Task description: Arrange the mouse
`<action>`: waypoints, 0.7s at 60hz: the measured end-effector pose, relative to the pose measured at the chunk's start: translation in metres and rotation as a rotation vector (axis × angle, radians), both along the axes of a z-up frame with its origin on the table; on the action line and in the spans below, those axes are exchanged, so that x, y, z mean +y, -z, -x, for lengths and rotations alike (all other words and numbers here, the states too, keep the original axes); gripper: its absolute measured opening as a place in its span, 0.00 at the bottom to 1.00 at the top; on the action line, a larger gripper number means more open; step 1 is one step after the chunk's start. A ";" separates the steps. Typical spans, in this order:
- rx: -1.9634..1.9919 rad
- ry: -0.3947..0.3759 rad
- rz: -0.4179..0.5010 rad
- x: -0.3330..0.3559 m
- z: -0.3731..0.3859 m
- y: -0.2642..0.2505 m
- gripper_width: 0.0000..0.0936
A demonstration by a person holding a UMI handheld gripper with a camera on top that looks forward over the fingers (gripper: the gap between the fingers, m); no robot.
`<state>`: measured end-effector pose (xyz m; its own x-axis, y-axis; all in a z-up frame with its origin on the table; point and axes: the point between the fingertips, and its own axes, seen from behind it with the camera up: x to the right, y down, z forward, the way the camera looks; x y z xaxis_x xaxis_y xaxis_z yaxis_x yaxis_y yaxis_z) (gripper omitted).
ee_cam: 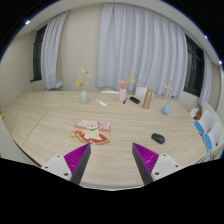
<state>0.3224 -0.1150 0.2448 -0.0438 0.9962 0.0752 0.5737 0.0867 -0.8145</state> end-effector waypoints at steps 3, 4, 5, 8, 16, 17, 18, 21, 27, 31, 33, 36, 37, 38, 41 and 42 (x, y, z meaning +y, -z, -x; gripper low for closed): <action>0.003 0.016 -0.010 0.007 -0.001 0.001 0.92; 0.002 0.020 -0.012 0.010 -0.001 0.002 0.92; 0.000 0.025 -0.014 0.013 -0.002 0.003 0.92; -0.007 0.043 -0.019 0.026 -0.003 0.007 0.92; -0.026 0.099 -0.034 0.066 -0.007 0.019 0.92; -0.028 0.106 -0.038 0.071 -0.008 0.020 0.92; -0.030 0.114 -0.042 0.076 -0.008 0.022 0.92; -0.033 0.137 -0.050 0.092 -0.010 0.026 0.92; -0.041 0.187 -0.058 0.124 -0.015 0.030 0.92; -0.042 0.223 -0.069 0.147 -0.021 0.032 0.92; -0.042 0.236 -0.075 0.157 -0.023 0.033 0.92; -0.044 0.254 -0.078 0.170 -0.027 0.035 0.92; -0.044 0.258 -0.077 0.175 -0.028 0.036 0.92; -0.045 0.263 -0.077 0.178 -0.029 0.037 0.92; -0.048 0.265 -0.070 0.188 -0.031 0.040 0.92; -0.048 0.264 -0.069 0.191 -0.032 0.042 0.92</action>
<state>0.3548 0.0759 0.2033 0.2113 0.9663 0.1472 0.6214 -0.0166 -0.7833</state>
